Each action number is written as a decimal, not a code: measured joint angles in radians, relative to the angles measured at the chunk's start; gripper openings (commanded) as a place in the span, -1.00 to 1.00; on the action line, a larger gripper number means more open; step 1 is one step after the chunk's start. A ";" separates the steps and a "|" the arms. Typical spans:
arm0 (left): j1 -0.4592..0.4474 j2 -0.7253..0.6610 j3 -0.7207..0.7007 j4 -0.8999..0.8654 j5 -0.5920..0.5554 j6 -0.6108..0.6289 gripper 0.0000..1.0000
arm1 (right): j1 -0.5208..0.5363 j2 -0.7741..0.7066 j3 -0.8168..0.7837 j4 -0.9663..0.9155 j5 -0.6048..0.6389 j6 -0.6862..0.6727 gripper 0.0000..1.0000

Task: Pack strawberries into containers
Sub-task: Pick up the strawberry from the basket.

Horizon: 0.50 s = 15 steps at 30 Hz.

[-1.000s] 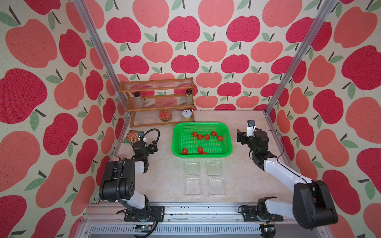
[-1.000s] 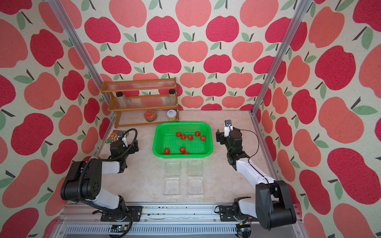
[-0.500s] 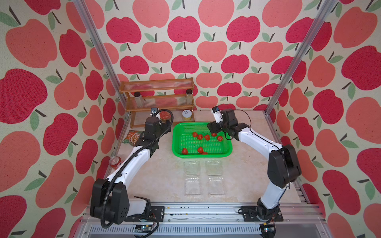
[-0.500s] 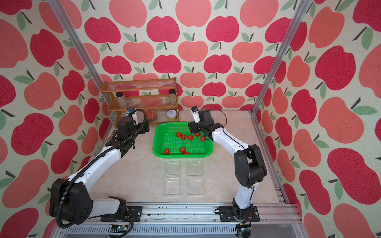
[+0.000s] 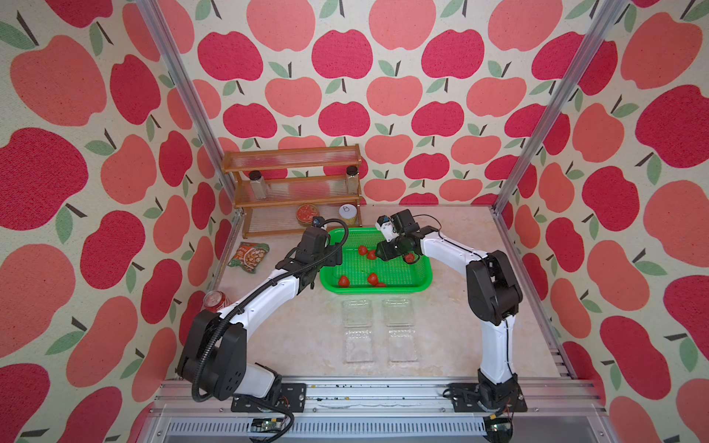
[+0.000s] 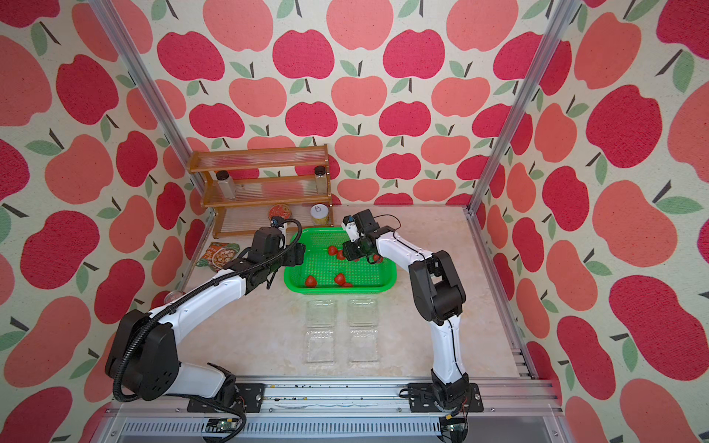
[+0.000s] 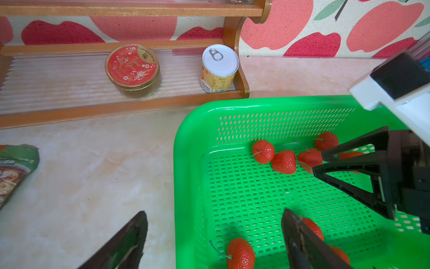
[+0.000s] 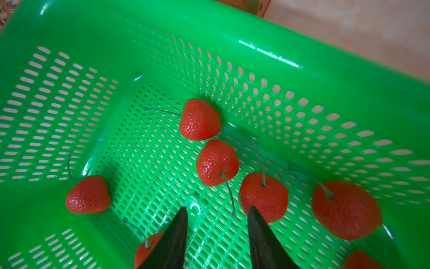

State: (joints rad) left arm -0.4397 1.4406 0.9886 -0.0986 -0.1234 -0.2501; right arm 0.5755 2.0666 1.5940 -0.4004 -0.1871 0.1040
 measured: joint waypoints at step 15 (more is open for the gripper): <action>-0.004 0.028 0.008 -0.033 -0.002 -0.032 0.76 | 0.007 0.056 0.046 -0.064 -0.010 -0.001 -0.24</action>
State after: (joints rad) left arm -0.4435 1.4689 0.9962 -0.1318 -0.1253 -0.2825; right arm 0.5827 2.1231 1.6402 -0.4644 -0.1967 0.1028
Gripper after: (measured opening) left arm 0.879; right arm 0.384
